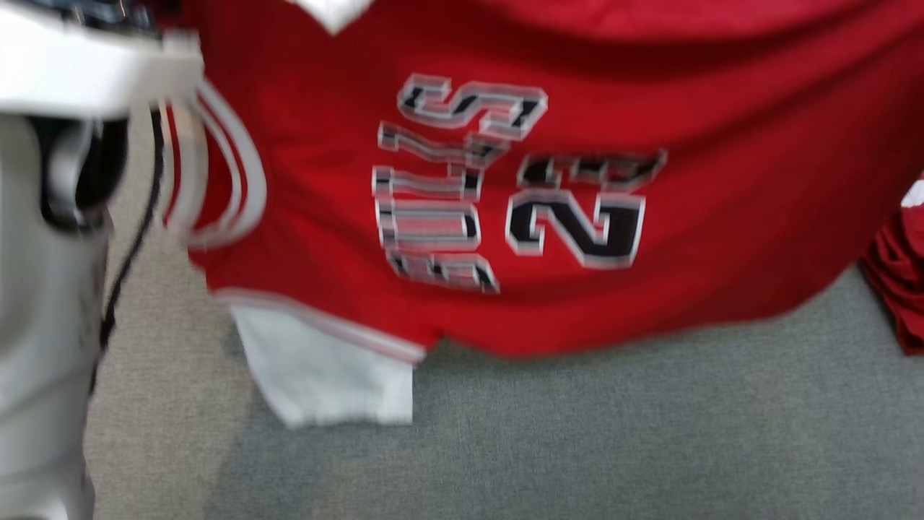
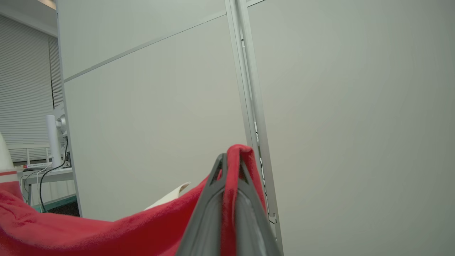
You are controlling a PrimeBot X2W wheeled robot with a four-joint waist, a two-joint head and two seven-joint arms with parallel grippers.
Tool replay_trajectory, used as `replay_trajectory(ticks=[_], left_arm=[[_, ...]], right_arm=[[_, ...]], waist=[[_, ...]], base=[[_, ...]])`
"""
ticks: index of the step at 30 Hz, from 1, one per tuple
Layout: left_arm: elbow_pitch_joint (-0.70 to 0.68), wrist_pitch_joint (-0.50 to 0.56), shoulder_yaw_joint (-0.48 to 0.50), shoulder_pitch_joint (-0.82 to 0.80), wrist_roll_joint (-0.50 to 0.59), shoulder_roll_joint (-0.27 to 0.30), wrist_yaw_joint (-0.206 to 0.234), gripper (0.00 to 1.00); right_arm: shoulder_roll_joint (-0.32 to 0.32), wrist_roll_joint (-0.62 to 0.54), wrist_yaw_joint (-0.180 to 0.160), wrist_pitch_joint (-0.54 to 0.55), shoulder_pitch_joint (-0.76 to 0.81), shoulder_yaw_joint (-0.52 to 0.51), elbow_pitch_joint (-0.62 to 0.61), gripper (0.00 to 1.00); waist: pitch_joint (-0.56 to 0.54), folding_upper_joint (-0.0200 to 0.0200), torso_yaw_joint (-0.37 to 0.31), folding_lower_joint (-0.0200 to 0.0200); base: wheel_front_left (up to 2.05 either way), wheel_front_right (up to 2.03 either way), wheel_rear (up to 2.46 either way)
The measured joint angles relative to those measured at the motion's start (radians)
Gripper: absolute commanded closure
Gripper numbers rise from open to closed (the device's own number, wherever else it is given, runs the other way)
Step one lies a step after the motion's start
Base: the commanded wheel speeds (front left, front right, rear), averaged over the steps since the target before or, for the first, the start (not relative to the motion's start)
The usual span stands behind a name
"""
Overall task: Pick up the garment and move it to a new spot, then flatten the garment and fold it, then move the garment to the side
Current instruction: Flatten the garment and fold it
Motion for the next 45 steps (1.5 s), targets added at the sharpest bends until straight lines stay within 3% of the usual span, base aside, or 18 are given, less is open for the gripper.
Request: replay_trajectory(ticks=[7, 14, 19, 25, 30, 34, 45], left_arm=[[0.31, -0.077, -0.031, -0.337, 0.032, -0.029, -0.04, 1.0], [0.609, -0.147, -0.052, -0.588, 0.067, -0.068, -0.049, 1.0], [0.828, -0.164, -0.057, -0.57, 0.042, -0.122, -0.059, 1.0], [1.05, -0.174, -0.029, -0.432, -0.026, -0.179, -0.074, 1.0], [1.067, -0.176, 0.026, -0.261, -0.062, -0.197, -0.077, 1.0], [1.017, -0.176, 0.08, -0.065, -0.073, -0.206, -0.084, 1.0], [0.655, -0.178, 0.198, 0.506, -0.019, -0.199, -0.094, 1.0]], right_arm=[[-0.009, 0.014, 0.0, -0.073, -0.373, 0.096, 0.254, 1.0], [0.055, -0.017, 0.0, -0.188, -0.659, 0.174, 0.573, 1.0], [0.13, -0.049, 0.0, -0.198, -0.682, 0.288, 0.793, 1.0], [0.176, -0.017, 0.0, -0.199, -0.594, 0.372, 0.955, 1.0], [0.19, 0.031, 0.0, -0.199, -0.441, 0.412, 0.971, 1.0], [0.186, 0.076, 0.0, -0.2, -0.273, 0.418, 0.911, 1.0], [0.145, 0.11, 0.0, -0.2, 0.236, 0.337, 0.606, 1.0]], waist=[[0.098, 0.0, -0.009, 0.0], [0.171, 0.0, -0.016, 0.0], [0.204, 0.0, -0.006, 0.0], [0.227, 0.0, 0.019, 0.0], [0.215, 0.0, 0.027, 0.0], [0.188, -0.0001, 0.028, 0.0], [0.055, 0.0, 0.013, 0.0]], base=[[0.0, 0.0, 0.0], [0.0, 0.0, 0.0], [0.0, 0.0, 0.0], [0.0, 0.0, 0.0], [0.0, 0.0, 0.0], [0.0, 0.0, 0.0], [0.0, 0.0, 0.0]])
